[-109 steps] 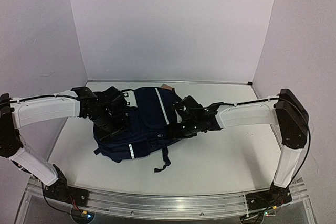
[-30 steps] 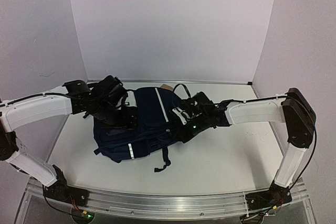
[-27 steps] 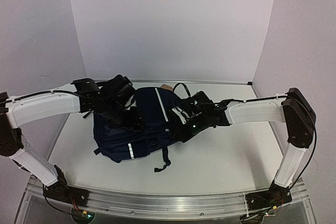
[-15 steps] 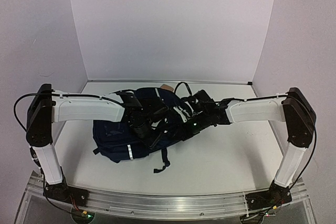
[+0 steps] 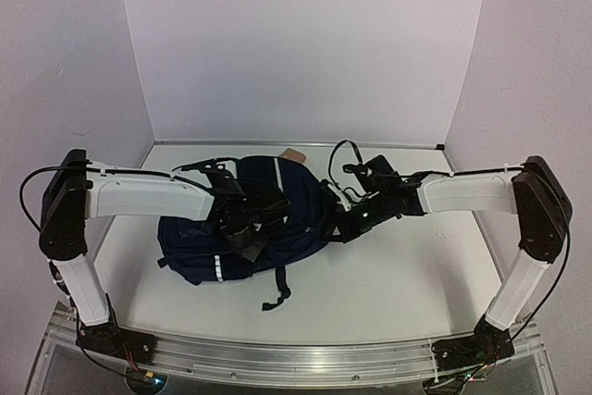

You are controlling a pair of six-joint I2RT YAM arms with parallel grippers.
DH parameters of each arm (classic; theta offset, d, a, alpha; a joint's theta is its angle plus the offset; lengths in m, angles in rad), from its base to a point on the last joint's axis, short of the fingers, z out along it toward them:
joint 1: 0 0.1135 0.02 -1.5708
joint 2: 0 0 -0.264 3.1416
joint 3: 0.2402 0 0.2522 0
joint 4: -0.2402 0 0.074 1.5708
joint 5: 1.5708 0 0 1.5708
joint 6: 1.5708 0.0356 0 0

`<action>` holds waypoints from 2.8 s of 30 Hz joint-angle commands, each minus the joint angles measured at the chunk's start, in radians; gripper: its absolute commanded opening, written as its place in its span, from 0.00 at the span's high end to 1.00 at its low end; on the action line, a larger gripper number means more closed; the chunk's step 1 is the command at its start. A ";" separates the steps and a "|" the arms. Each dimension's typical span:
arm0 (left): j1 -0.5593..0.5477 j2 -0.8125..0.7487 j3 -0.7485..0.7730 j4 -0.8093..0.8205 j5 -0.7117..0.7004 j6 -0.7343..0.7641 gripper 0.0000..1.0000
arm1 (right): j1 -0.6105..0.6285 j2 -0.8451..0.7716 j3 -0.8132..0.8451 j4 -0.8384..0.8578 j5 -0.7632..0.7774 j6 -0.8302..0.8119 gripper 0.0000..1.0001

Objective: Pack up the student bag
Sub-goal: Zip the student bag at the center of the board.

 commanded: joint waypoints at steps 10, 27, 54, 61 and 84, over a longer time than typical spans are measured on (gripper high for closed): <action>0.024 -0.331 -0.145 -0.023 -0.112 0.150 0.77 | 0.180 -0.060 0.048 -0.043 -0.108 0.080 1.00; -0.239 -0.293 -0.161 0.235 -0.044 0.378 0.51 | 0.180 0.033 0.212 -0.021 -0.192 0.129 1.00; -0.220 -0.345 -0.298 0.002 -0.258 0.174 1.00 | -0.082 -0.022 0.120 -0.084 -0.117 0.022 1.00; -0.219 -0.303 -0.264 -0.021 -0.297 0.193 1.00 | -0.156 0.001 0.165 -0.114 -0.084 -0.046 1.00; -0.231 -0.320 -0.087 0.237 0.032 0.372 0.36 | 0.116 0.026 0.215 0.010 -0.216 0.178 1.00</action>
